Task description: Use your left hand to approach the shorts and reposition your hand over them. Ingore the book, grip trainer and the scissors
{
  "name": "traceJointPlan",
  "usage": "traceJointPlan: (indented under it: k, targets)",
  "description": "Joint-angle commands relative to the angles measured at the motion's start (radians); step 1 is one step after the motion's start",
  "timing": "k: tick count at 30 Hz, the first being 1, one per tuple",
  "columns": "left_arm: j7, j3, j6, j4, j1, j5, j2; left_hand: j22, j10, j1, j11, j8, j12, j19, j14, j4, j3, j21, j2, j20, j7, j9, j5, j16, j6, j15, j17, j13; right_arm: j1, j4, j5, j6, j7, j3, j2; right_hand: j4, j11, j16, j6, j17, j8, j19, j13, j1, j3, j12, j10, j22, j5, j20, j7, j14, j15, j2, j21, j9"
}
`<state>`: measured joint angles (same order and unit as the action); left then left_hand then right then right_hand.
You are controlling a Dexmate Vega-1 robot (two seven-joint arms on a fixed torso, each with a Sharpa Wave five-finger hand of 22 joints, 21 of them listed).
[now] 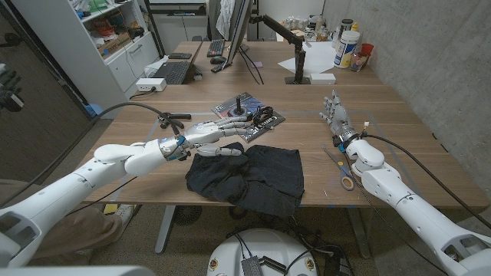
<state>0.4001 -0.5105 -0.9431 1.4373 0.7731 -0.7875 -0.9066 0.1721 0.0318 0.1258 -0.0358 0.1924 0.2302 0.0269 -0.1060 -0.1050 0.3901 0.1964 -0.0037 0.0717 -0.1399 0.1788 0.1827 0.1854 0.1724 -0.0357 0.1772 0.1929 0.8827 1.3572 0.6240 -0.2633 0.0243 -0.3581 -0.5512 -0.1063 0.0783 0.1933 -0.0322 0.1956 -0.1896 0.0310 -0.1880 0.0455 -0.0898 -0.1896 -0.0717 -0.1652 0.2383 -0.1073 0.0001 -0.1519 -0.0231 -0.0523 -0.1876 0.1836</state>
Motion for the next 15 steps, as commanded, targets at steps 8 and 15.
traceJointPlan:
  k: [8, 15]
  targets:
    - [0.095, -0.044, -0.028, -0.025, -0.038, -0.081, -0.015, 0.003, 0.012, 0.006, -0.002, 0.009, 0.011, 0.011, 0.01, -0.007, -0.003, 0.008, -0.005, -0.003, -0.001, 0.003, 0.009, 0.009, 0.023, -0.036, 0.002, 0.004, -0.007, -0.01, -0.001, -0.004, -0.005, 0.001, -0.001, -0.002, 0.006, 0.006, -0.002, 0.002, -0.005, 0.001, -0.002, 0.0, 0.004, -0.009, -0.003, -0.004, -0.002, -0.002, -0.001, -0.007, 0.001, 0.012, 0.0, 0.004]
    - [0.131, -0.061, -0.031, -0.027, -0.045, -0.11, -0.022, 0.003, 0.02, 0.008, -0.005, 0.008, 0.013, 0.017, 0.015, -0.009, -0.003, 0.008, -0.006, -0.007, -0.004, 0.003, 0.011, 0.009, 0.025, -0.041, 0.002, 0.004, -0.004, -0.005, 0.008, 0.007, -0.002, 0.005, -0.004, -0.002, 0.008, 0.006, -0.001, 0.002, -0.005, 0.001, -0.002, 0.001, 0.004, -0.009, -0.003, -0.004, -0.001, -0.001, -0.001, -0.007, 0.0, 0.013, 0.0, 0.004]
